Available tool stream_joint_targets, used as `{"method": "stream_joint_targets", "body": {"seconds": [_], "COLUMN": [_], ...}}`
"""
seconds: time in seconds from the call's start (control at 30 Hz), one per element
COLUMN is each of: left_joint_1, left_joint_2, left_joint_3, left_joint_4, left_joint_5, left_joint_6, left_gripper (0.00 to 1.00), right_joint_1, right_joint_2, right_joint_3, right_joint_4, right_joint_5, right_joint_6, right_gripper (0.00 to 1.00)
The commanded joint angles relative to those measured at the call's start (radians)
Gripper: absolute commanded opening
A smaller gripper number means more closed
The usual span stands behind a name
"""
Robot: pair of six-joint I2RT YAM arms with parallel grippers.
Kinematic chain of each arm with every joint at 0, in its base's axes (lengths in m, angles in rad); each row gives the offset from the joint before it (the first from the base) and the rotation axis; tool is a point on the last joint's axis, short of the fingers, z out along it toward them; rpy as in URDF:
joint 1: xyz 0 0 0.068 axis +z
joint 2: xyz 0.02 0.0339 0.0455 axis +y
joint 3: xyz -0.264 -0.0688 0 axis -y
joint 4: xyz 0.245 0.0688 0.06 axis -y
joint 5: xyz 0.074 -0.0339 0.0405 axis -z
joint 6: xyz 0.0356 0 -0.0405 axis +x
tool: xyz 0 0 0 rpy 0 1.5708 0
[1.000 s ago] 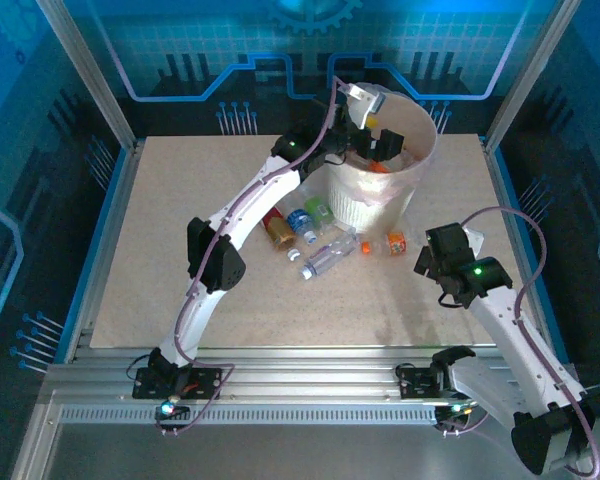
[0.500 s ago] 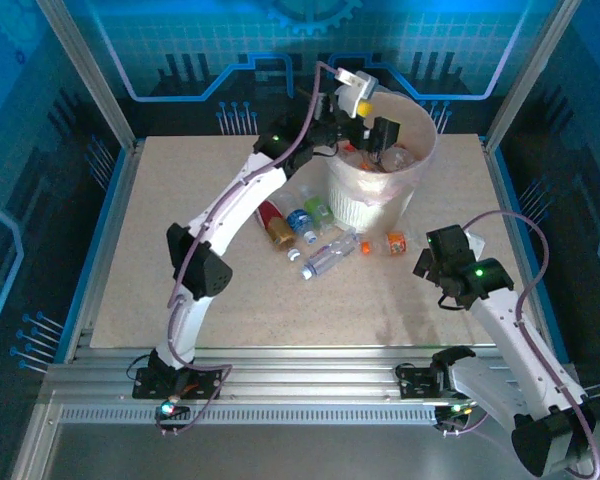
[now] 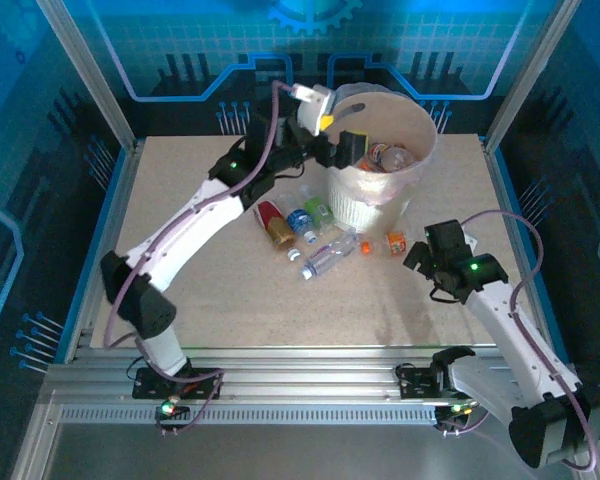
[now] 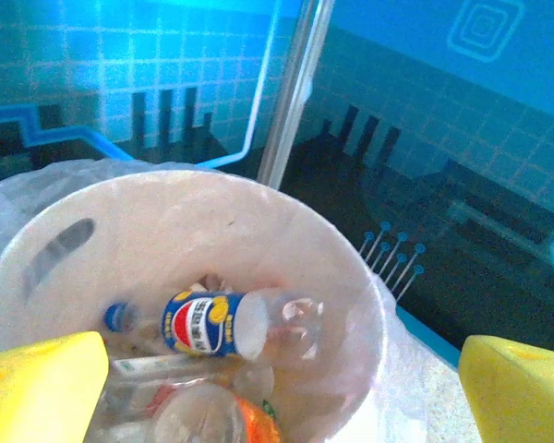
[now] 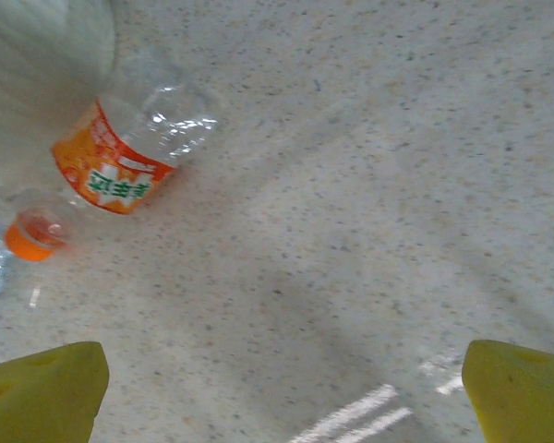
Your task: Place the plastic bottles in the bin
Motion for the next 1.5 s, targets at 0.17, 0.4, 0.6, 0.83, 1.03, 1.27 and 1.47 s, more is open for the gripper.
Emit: {"method": "stream_joint_targets", "body": {"seconds": [0.17, 0.4, 0.6, 0.83, 1.03, 1.27, 1.47], "left_joint_1": [-0.007, -0.005, -0.001, 0.004, 0.007, 0.010, 0.009], "left_joint_2": [-0.322, -0.499, -0.556, -0.556, -0.547, -0.529, -0.518], "left_joint_3": [-0.493, -0.775, -0.869, -0.904, -0.900, -0.894, -0.889], "left_joint_4": [0.279, 0.354, 0.329, 0.314, 0.309, 0.306, 0.300], "left_joint_5": [-0.260, -0.483, -0.551, -0.562, -0.559, -0.547, -0.540], "left_joint_6": [-0.082, -0.136, -0.156, -0.186, -0.191, -0.201, -0.207], "left_gripper": [0.99, 0.99, 0.99, 0.99, 0.99, 0.99, 0.99], "right_joint_1": [-0.074, -0.142, -0.167, -0.175, -0.180, -0.186, -0.186], "right_joint_2": [0.086, 0.199, 0.300, 0.400, 0.459, 0.519, 0.583], "right_joint_3": [-0.063, -0.067, -0.037, -0.003, 0.018, 0.016, 0.016], "right_joint_4": [0.274, 0.390, 0.432, 0.485, 0.528, 0.569, 0.592], "right_joint_5": [-0.165, -0.257, -0.278, -0.295, -0.297, -0.291, -0.296], "right_joint_6": [0.108, 0.118, 0.107, 0.105, 0.104, 0.096, 0.083], "right_gripper": [1.00, 1.00, 1.00, 1.00, 0.99, 0.96, 0.91]}}
